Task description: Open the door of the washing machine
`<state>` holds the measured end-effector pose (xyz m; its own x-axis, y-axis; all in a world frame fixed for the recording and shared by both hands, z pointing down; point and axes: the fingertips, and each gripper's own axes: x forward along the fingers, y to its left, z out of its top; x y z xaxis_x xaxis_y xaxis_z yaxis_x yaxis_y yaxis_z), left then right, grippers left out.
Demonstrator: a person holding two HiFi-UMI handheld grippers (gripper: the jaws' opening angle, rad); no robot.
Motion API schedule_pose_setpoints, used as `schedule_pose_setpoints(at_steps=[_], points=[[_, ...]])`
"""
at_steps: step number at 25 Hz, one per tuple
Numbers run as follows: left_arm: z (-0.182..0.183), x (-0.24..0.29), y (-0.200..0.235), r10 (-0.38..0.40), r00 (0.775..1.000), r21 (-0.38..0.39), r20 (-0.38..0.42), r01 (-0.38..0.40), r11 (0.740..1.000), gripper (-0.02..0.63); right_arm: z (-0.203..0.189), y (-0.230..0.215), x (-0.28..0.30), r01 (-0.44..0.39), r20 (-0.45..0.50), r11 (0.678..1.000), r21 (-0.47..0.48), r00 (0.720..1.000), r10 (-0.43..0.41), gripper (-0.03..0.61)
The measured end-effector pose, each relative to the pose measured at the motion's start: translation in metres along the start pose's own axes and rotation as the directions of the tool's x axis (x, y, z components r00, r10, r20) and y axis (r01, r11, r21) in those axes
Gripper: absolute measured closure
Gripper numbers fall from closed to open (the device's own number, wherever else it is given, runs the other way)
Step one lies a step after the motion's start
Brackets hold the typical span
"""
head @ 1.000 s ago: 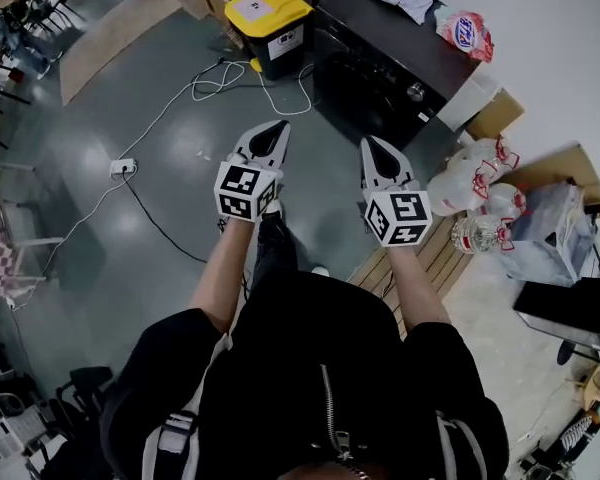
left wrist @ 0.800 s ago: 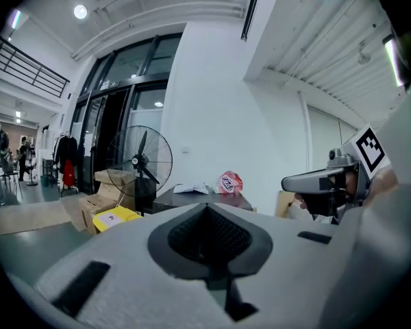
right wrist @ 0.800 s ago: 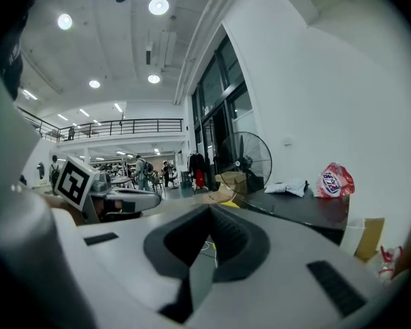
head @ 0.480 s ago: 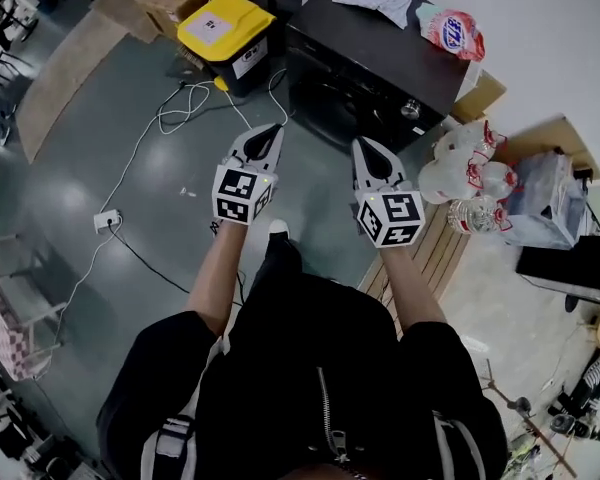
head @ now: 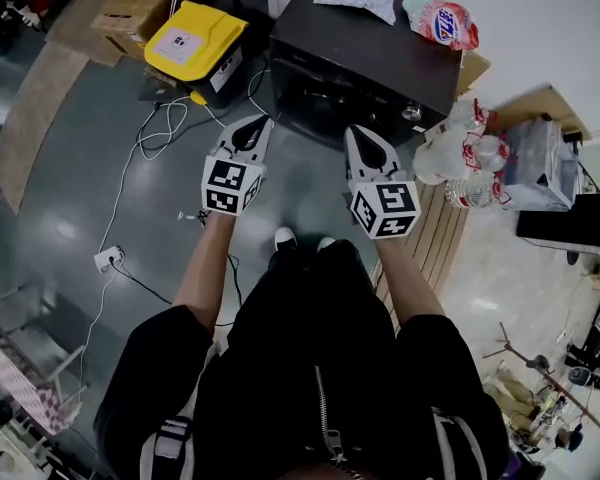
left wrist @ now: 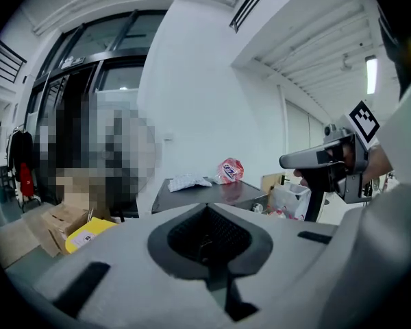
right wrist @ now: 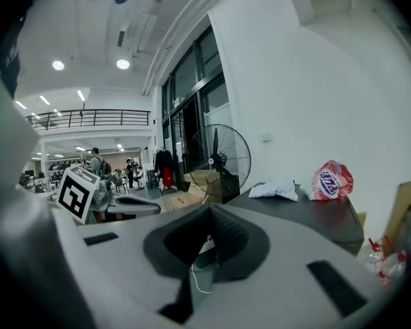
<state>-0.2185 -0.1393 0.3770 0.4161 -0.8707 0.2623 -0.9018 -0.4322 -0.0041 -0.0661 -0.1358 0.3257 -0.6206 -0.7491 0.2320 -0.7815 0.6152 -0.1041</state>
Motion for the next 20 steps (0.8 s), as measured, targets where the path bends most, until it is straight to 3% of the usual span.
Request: schedule_pose_setpoints(at_steps=[11,20], points=[[-0.007,0.067,0.037,-0.056,0.998,0.007,-0.006,0.057,0.998,0.607,-0.005,-0.036,0.050,0.043,-0.007,0.999,0.022,0.999,-0.042,0.575],[-0.026,0.136,0.085,-0.076,0.996,0.000,-0.055,0.076,0.997,0.607,-0.010,-0.080,0.128,0.049,-0.031,0.997,0.054,0.998,-0.047,0.575]])
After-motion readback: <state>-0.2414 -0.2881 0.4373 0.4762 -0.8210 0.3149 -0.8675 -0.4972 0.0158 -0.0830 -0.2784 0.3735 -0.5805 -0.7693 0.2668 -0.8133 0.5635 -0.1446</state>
